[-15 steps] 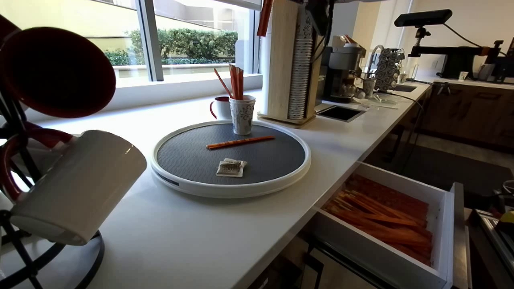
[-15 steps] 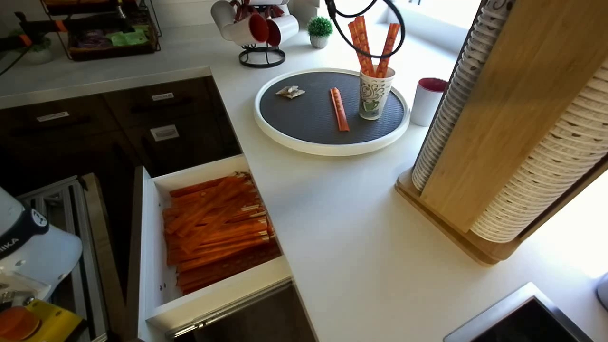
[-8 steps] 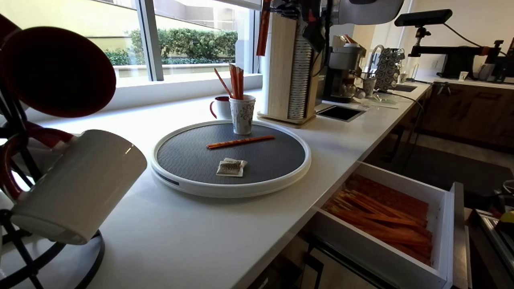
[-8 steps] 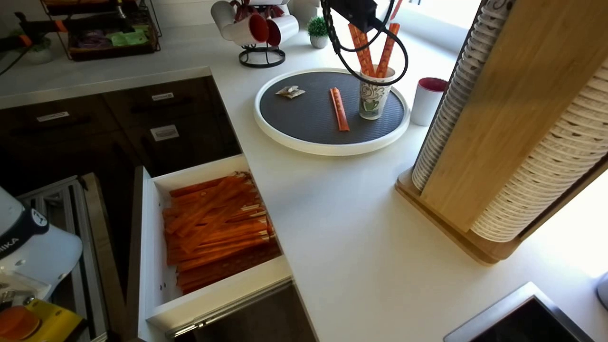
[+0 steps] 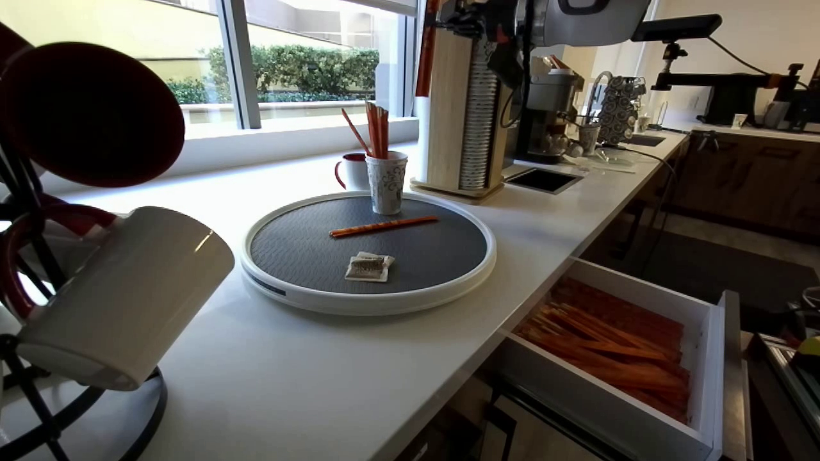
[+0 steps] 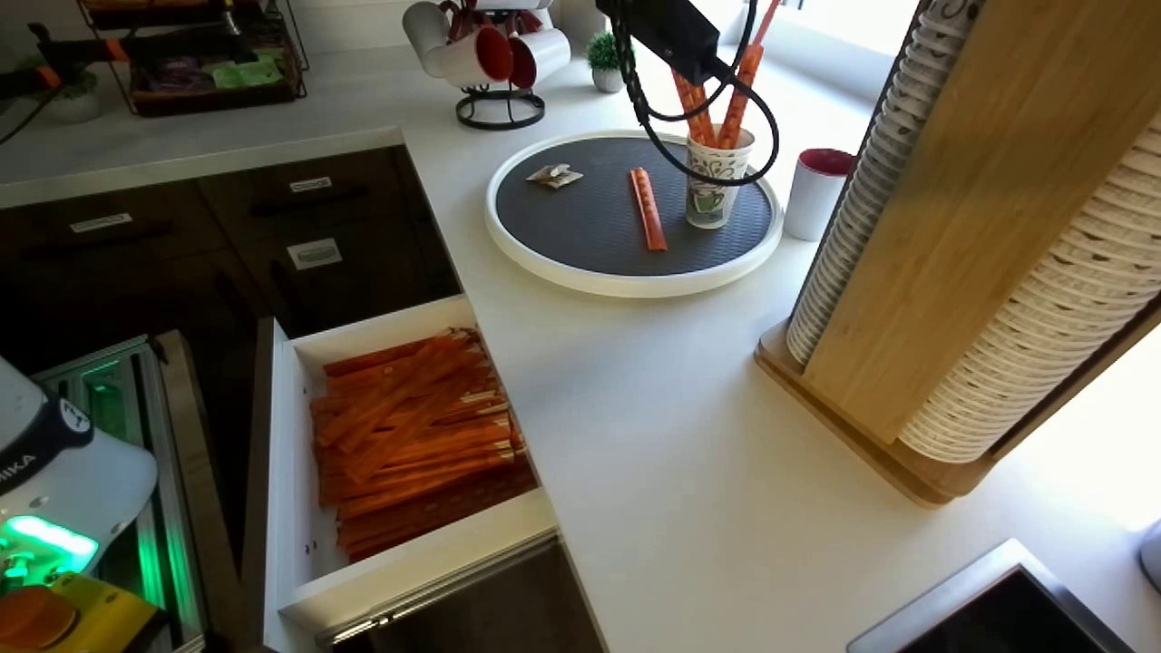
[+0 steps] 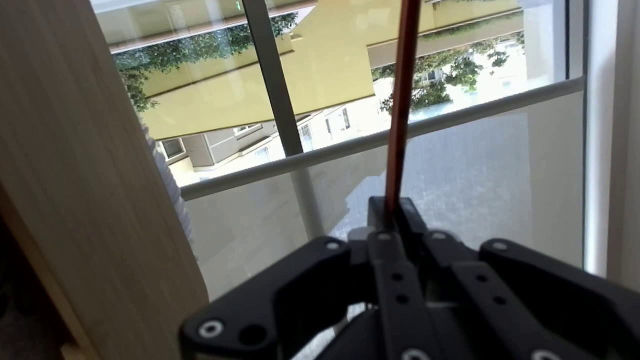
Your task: Place some orange packets from the drawer in the coffee cup.
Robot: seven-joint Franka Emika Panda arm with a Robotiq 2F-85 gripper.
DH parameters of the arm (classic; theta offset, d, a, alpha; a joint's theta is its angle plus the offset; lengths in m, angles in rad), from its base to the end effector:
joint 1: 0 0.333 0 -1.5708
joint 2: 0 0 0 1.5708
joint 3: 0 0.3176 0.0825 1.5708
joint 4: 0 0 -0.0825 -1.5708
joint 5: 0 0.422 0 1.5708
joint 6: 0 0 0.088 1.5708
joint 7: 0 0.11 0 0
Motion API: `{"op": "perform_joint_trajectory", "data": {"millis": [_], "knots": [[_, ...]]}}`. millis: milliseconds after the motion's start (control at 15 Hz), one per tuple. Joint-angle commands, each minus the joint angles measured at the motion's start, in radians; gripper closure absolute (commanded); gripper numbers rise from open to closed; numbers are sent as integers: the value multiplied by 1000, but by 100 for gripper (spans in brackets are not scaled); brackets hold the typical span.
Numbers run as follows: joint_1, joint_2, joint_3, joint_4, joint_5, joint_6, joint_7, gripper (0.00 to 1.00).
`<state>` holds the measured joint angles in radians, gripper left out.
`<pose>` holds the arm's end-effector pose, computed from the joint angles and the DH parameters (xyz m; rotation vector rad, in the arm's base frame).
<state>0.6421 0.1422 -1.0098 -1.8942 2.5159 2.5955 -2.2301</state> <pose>0.6107 -0.2235 0.4876 -2.0966 0.2905 -2.1479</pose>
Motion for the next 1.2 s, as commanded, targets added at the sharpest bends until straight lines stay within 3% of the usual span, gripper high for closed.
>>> {"op": "perform_joint_trajectory", "data": {"millis": [0,667,733,800,867,933,1000,1133], "knots": [[-1,14,2,7,0,6,11,98],[-5,116,26,2,0,8,19,98],[-145,83,184,9,-5,34,-27,98],[-174,87,215,8,-5,37,-27,98],[-84,124,115,-4,-2,15,12,98],[-107,124,140,-11,-2,17,4,98],[-254,94,300,-5,-5,44,-42,98],[-328,95,376,-6,-6,42,-52,98]]}}
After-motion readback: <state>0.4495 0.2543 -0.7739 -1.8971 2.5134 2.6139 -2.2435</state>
